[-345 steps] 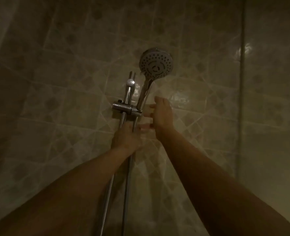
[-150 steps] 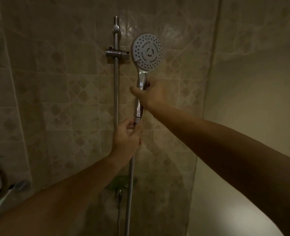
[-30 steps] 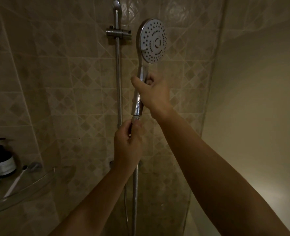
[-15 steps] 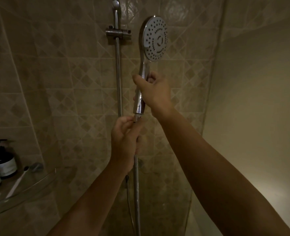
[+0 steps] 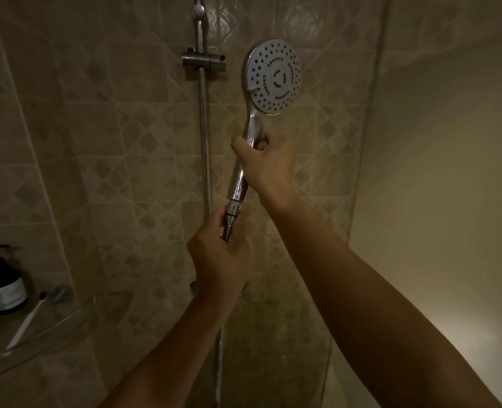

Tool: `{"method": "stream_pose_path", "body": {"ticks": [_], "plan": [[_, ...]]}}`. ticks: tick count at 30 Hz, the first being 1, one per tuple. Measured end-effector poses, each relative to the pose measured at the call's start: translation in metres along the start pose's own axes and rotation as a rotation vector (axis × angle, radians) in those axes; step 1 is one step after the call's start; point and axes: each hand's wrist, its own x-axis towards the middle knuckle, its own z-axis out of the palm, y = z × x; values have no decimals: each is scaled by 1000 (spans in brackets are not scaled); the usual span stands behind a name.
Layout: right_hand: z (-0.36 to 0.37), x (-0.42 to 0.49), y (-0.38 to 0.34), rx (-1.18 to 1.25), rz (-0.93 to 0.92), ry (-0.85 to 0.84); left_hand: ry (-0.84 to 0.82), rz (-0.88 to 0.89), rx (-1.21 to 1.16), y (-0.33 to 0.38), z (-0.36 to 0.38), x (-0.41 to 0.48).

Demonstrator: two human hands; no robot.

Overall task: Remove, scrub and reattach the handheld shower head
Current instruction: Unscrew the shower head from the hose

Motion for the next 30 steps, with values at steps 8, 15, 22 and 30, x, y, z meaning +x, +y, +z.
{"method": "stream_pose_path", "body": {"ticks": [8,15,22,30], "plan": [[4,-3,-7,-1,8,-73,-134,-269,-295,-4,-2,-3],[4,-6,-11,54,-12,-108,-398,-680,-952,-2,-8,3],[1,-7,-13,51,7,-118,-429,-662,-975,-7,-11,9],[-2,-8,-13,-38,-54,-47,-110,-276,-291,6,-5,0]]}}
